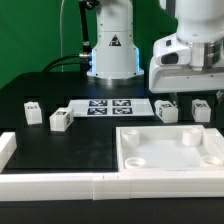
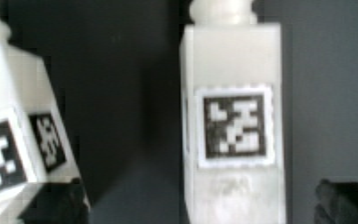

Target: Assemble one leg

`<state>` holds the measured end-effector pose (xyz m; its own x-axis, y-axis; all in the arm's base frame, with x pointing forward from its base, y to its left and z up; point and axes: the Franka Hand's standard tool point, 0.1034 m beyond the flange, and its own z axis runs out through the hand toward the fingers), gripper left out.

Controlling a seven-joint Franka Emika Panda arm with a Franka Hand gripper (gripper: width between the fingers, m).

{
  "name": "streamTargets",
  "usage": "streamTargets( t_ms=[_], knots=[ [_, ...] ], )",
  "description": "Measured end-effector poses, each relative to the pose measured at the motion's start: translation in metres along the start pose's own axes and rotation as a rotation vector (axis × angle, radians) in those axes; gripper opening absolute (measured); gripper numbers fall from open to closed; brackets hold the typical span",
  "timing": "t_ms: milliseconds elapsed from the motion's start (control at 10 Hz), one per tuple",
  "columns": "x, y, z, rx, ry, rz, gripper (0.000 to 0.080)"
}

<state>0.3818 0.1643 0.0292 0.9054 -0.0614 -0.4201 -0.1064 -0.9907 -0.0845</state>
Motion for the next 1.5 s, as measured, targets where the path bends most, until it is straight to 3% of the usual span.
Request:
streamTargets(
  t_ms=[300, 700, 800, 1500],
  knots=[
    [-0.009, -0.007, -0.001, -0.002, -0.313, 0.003, 0.0649],
    [-0.014, -0.012, 0.013, -0.015, -0.678, -0.009, 0.0649],
    [-0.004, -0.014, 0.019, -0.016, -0.667, 0.009, 0.0649],
    [-0.004, -0.014, 0.032, -0.018, -0.611, 0.021, 0.0649]
  ],
)
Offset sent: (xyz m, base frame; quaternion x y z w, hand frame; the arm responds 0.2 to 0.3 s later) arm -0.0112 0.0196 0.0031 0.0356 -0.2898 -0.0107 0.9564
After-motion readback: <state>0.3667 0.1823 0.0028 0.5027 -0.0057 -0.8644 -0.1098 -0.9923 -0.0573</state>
